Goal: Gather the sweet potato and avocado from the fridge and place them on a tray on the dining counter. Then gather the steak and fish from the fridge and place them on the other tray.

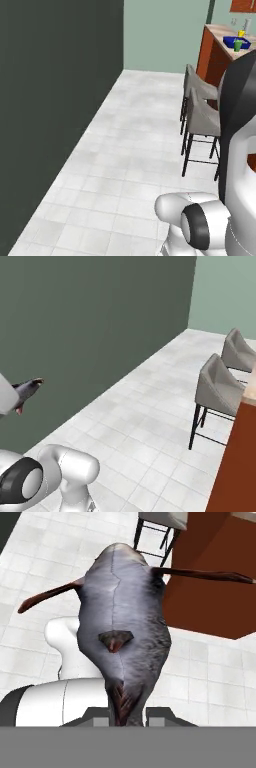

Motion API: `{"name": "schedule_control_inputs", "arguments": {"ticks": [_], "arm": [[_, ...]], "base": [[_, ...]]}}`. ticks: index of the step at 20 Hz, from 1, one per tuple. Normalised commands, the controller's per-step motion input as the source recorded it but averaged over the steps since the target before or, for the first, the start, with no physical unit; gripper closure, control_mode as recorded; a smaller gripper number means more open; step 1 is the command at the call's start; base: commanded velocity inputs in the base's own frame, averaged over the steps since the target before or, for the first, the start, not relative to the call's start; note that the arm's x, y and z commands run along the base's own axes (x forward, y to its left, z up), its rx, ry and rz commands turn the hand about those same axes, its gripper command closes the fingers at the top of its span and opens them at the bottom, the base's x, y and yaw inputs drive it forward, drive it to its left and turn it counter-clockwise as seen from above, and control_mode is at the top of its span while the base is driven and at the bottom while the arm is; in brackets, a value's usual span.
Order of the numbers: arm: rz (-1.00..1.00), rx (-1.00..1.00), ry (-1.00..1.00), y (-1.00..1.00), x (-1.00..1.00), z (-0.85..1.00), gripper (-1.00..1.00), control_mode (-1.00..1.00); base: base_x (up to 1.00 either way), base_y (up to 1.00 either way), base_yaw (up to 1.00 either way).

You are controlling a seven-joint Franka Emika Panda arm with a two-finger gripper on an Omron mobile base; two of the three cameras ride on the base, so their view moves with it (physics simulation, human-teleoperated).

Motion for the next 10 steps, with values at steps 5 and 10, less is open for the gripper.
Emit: {"name": "schedule_control_inputs", "arguments": {"ticks": [5,10], "arm": [[0.00,0.00,0.00,0.00,0.00,0.00,1.00,1.00],[0.00,0.00,0.00,0.00,0.00,0.00,1.00,1.00]], "base": [[0.93,0.32,-0.45],[0.99,0.41,-0.44]]}}
